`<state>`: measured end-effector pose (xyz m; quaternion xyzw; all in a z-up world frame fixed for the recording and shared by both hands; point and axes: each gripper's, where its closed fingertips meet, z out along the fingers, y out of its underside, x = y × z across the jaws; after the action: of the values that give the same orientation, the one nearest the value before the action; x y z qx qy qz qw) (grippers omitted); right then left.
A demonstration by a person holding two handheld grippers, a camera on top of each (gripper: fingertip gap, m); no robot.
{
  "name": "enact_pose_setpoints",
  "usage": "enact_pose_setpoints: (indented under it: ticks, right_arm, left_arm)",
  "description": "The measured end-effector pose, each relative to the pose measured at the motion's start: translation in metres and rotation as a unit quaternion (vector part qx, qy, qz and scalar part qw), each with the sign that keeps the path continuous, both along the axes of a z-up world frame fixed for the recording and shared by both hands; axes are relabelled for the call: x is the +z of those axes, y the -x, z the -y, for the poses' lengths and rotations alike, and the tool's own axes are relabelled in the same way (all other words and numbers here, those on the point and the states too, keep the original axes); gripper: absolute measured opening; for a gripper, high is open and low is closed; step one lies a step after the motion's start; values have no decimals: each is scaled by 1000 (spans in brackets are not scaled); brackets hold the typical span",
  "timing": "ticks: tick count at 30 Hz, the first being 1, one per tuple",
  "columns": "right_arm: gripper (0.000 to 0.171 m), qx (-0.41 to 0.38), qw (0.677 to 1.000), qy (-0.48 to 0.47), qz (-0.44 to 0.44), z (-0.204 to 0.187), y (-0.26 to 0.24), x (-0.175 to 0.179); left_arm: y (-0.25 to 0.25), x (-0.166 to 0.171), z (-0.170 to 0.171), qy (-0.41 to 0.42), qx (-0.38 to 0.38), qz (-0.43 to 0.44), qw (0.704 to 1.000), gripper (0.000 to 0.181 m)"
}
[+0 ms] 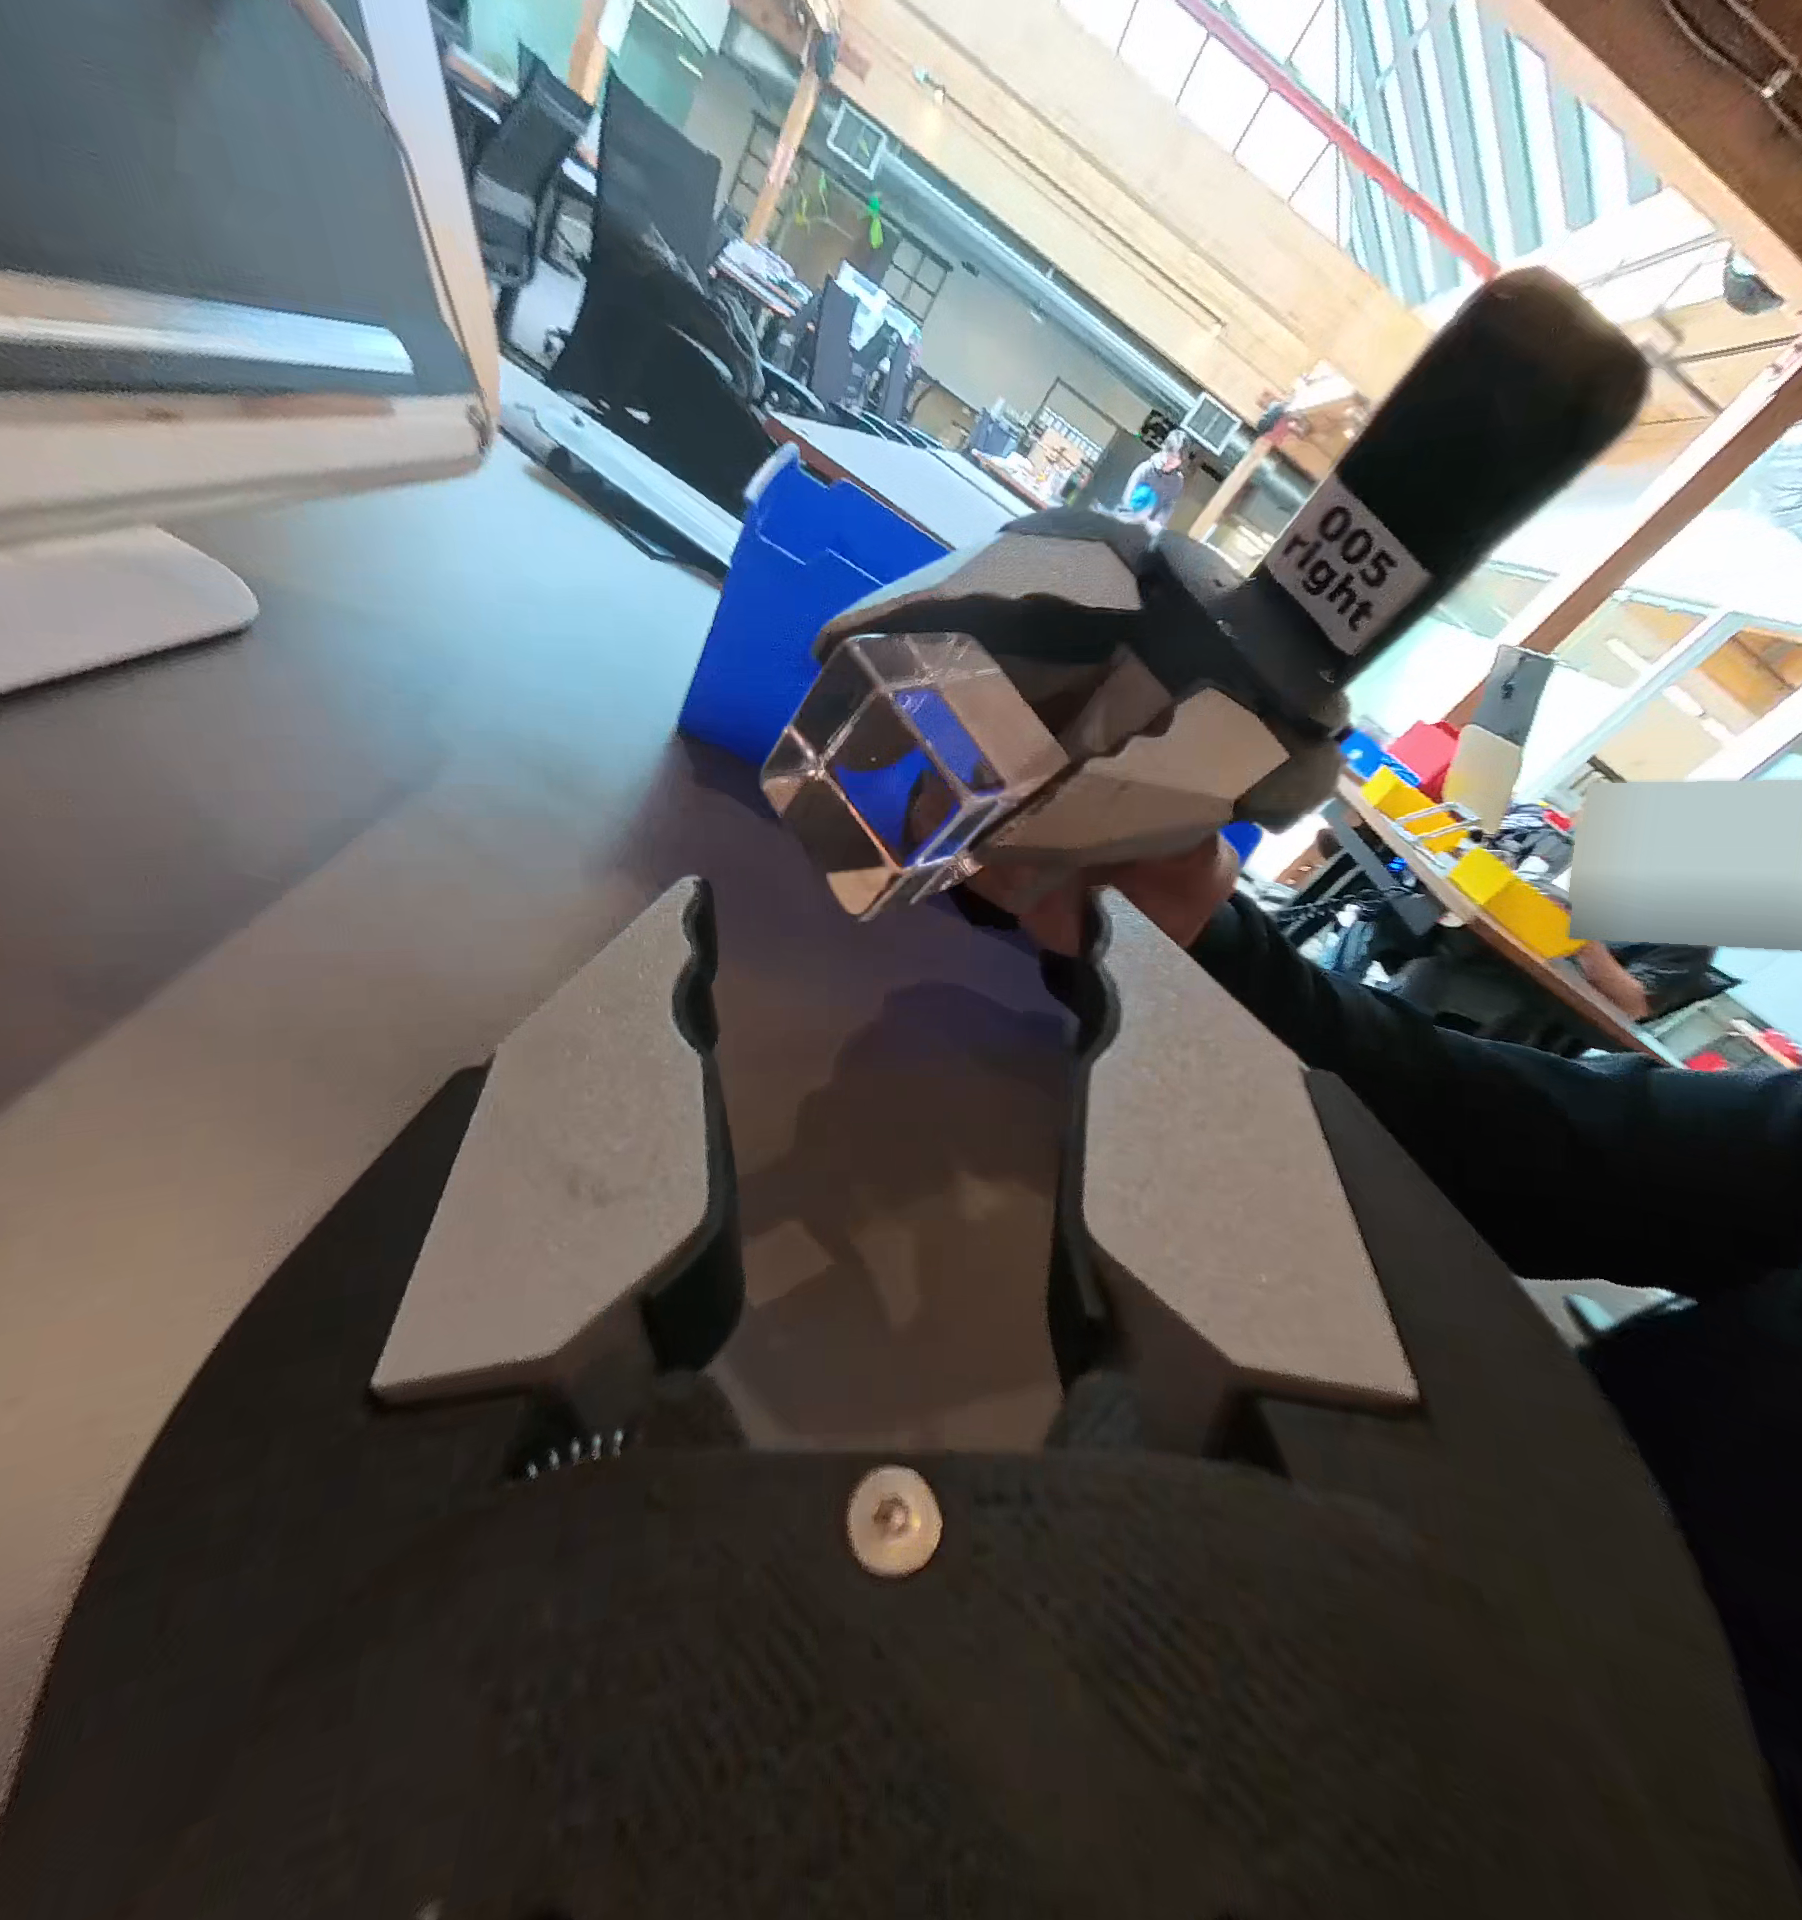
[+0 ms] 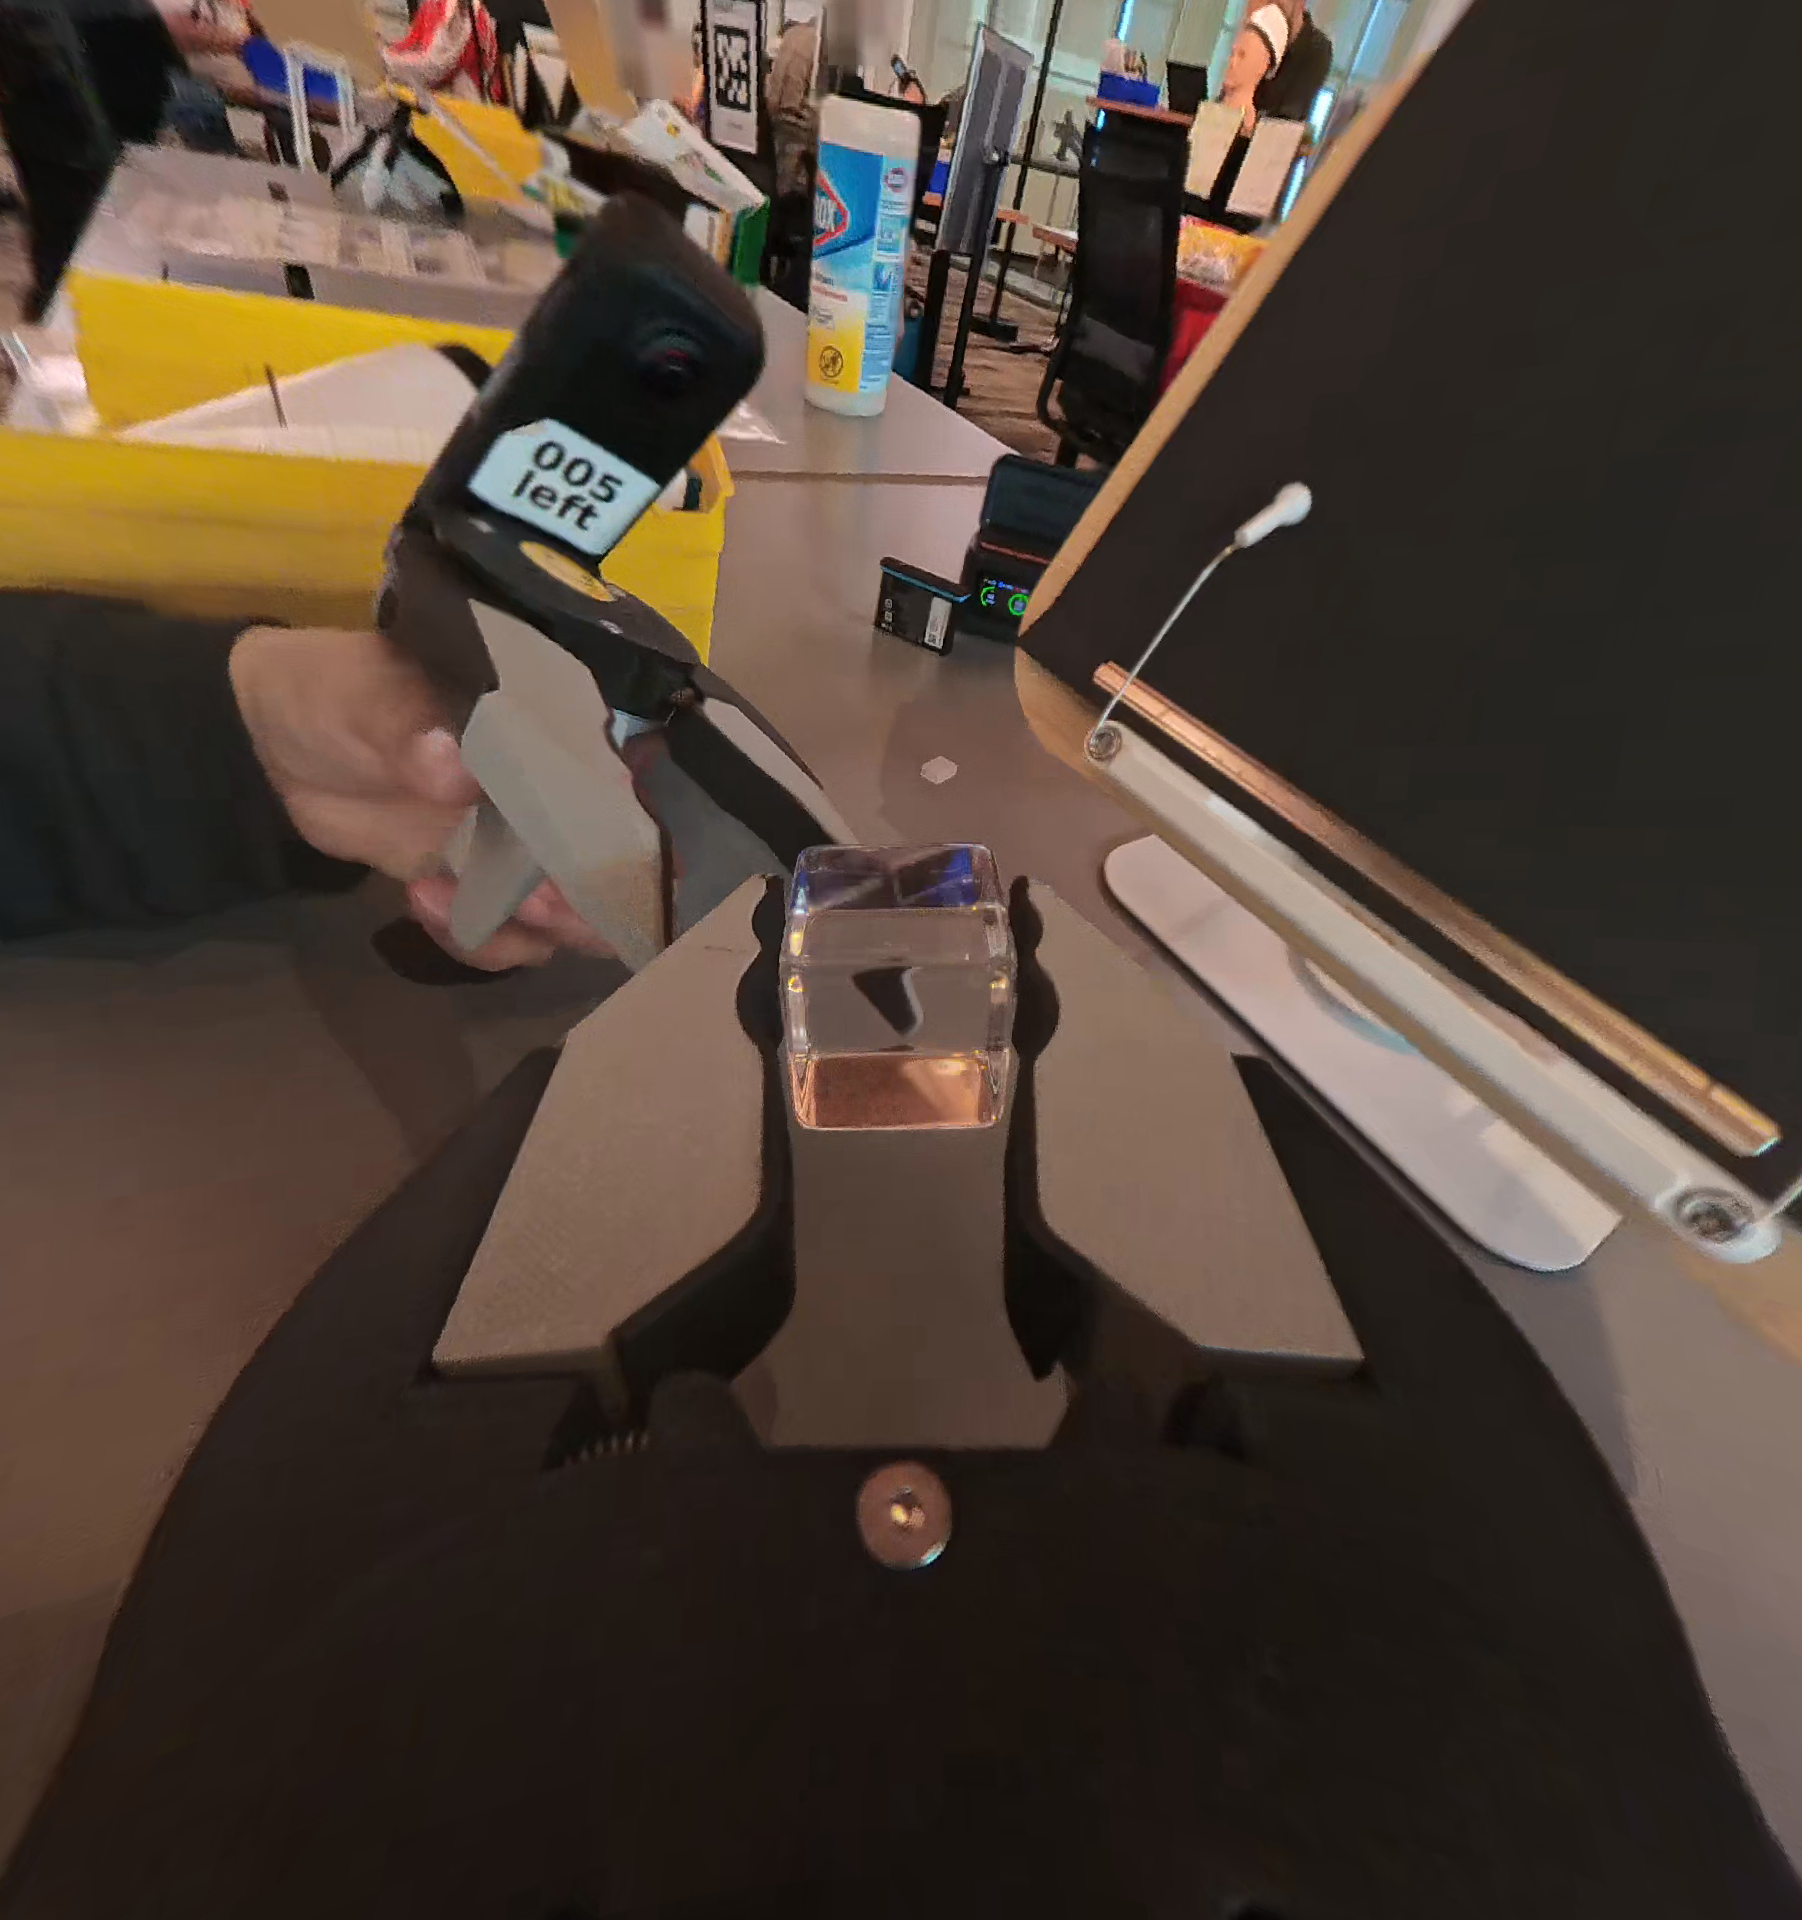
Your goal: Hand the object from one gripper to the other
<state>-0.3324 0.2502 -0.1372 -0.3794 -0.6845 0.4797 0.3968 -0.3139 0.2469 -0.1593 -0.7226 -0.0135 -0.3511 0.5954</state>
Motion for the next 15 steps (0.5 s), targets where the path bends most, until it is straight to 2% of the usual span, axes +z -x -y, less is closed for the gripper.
enact_pose_setpoints:
  ticks: [3,7,12,15]
  right_arm:
    - [40,8,997,-76,-20,10,-3,-3]
    - [40,17,988,-153,-19,20,-3,-16]
    - [41,20,981,-189,-50,31,-2,-14]
    - [40,36,977,-198,-69,36,-6,-11]
  left_arm:
    - [-8,5,3,-3,-31,40,999,75]
    - [-3,20,7,-26,-40,103,994,70]
    - [-13,1,7,15,-63,65,996,63]
    - [-17,3,7,10,-73,72,995,58]
